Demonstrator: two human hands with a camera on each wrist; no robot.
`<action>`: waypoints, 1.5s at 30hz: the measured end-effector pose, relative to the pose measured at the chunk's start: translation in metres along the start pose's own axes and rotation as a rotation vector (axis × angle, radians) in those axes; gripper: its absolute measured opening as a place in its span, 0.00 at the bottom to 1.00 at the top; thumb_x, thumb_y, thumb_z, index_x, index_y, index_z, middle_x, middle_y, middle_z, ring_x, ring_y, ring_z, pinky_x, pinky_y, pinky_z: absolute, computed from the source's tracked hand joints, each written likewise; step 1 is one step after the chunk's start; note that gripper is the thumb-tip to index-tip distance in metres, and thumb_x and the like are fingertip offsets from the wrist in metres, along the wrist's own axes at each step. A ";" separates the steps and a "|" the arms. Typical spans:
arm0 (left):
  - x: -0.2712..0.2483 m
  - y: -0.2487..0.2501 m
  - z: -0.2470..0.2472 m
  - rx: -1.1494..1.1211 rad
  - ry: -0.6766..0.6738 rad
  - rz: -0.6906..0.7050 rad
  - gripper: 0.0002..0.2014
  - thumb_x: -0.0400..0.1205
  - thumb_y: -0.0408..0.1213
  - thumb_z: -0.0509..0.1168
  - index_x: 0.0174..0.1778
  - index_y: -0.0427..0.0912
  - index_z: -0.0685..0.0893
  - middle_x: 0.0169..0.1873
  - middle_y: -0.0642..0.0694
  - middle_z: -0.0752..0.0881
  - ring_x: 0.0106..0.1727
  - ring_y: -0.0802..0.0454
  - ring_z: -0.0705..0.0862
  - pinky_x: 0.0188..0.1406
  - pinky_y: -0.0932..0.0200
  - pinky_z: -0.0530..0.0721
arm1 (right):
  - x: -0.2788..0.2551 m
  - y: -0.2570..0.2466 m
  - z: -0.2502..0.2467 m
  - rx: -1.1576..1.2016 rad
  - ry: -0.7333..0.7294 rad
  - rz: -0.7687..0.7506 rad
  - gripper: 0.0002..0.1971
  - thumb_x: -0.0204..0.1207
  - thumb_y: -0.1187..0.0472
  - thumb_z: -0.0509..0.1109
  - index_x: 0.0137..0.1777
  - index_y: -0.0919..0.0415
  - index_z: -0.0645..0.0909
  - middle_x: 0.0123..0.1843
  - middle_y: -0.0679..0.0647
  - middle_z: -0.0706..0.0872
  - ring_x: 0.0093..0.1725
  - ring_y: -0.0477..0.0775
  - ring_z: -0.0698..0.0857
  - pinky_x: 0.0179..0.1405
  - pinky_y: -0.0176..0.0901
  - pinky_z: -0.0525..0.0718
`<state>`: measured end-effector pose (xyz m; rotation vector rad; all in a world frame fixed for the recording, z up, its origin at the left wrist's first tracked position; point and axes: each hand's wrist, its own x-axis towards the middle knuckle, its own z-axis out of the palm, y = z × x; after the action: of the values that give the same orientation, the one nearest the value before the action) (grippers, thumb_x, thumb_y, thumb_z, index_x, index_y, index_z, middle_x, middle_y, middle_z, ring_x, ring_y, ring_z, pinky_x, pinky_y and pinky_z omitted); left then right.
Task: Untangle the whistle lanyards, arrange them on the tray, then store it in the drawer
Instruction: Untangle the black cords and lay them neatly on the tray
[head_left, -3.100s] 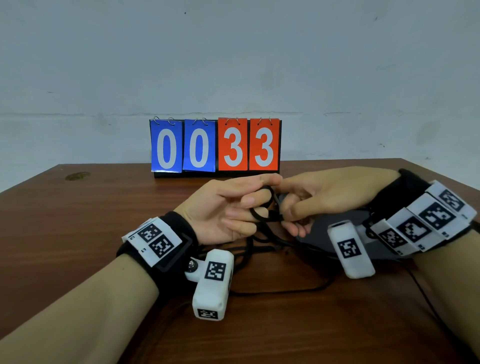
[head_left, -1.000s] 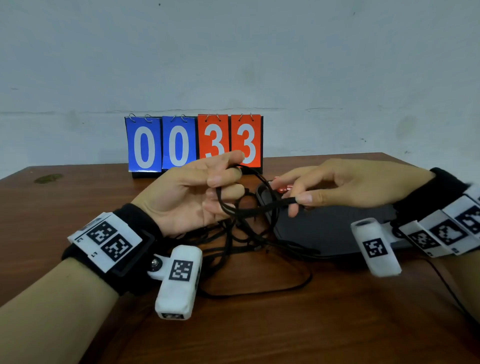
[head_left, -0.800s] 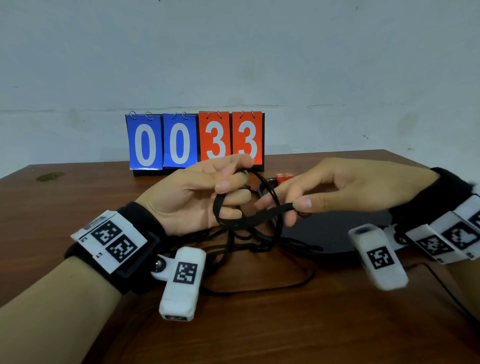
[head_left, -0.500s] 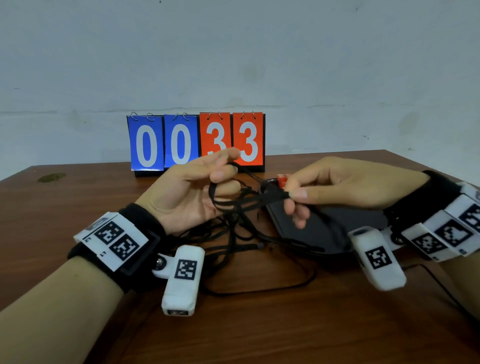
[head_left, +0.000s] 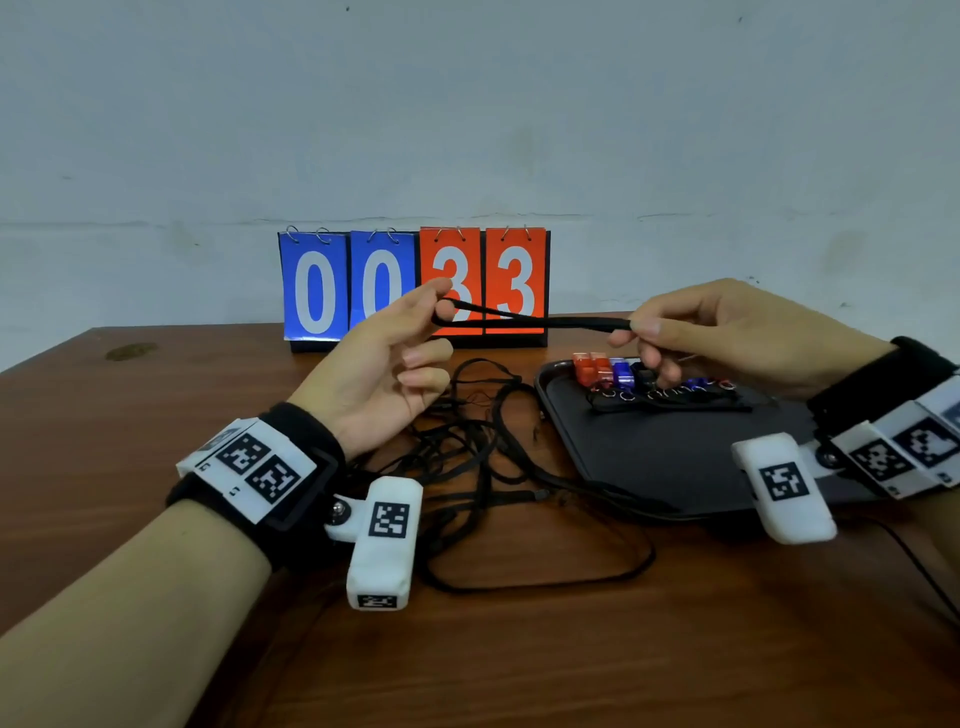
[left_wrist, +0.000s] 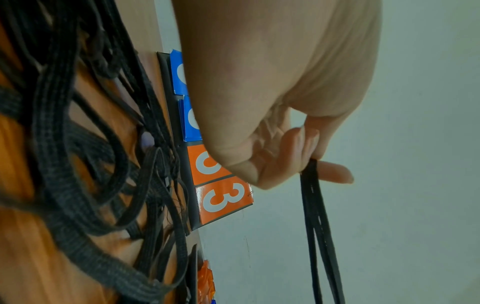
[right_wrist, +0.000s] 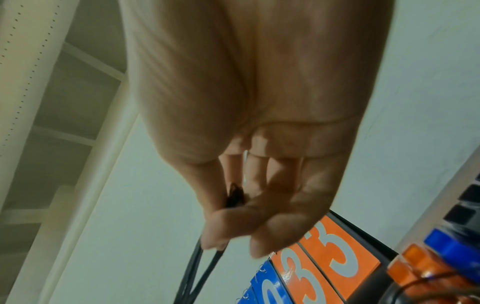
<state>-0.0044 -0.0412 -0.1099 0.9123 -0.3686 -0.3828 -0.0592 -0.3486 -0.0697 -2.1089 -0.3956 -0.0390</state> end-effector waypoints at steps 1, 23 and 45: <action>0.001 -0.001 -0.001 0.027 0.012 0.006 0.10 0.89 0.39 0.61 0.65 0.45 0.82 0.41 0.55 0.84 0.25 0.61 0.66 0.19 0.71 0.65 | 0.000 0.001 -0.001 -0.010 0.035 -0.007 0.17 0.85 0.59 0.65 0.51 0.77 0.83 0.39 0.45 0.90 0.35 0.52 0.80 0.51 0.50 0.84; 0.005 -0.007 0.006 0.278 0.119 -0.200 0.18 0.82 0.39 0.70 0.68 0.42 0.89 0.62 0.54 0.89 0.28 0.60 0.72 0.19 0.74 0.67 | 0.004 0.013 -0.024 -0.080 0.104 0.175 0.08 0.85 0.64 0.67 0.55 0.64 0.87 0.43 0.57 0.93 0.35 0.45 0.88 0.36 0.32 0.88; -0.001 -0.012 0.018 0.446 0.027 -0.441 0.27 0.79 0.43 0.69 0.76 0.41 0.80 0.65 0.40 0.90 0.37 0.55 0.88 0.23 0.68 0.80 | -0.001 0.048 -0.068 -0.604 0.028 0.700 0.18 0.78 0.46 0.75 0.37 0.60 0.92 0.28 0.54 0.87 0.20 0.46 0.76 0.20 0.34 0.69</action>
<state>-0.0160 -0.0598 -0.1099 1.4405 -0.2270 -0.7084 -0.0372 -0.4291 -0.0716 -2.7258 0.4443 0.2486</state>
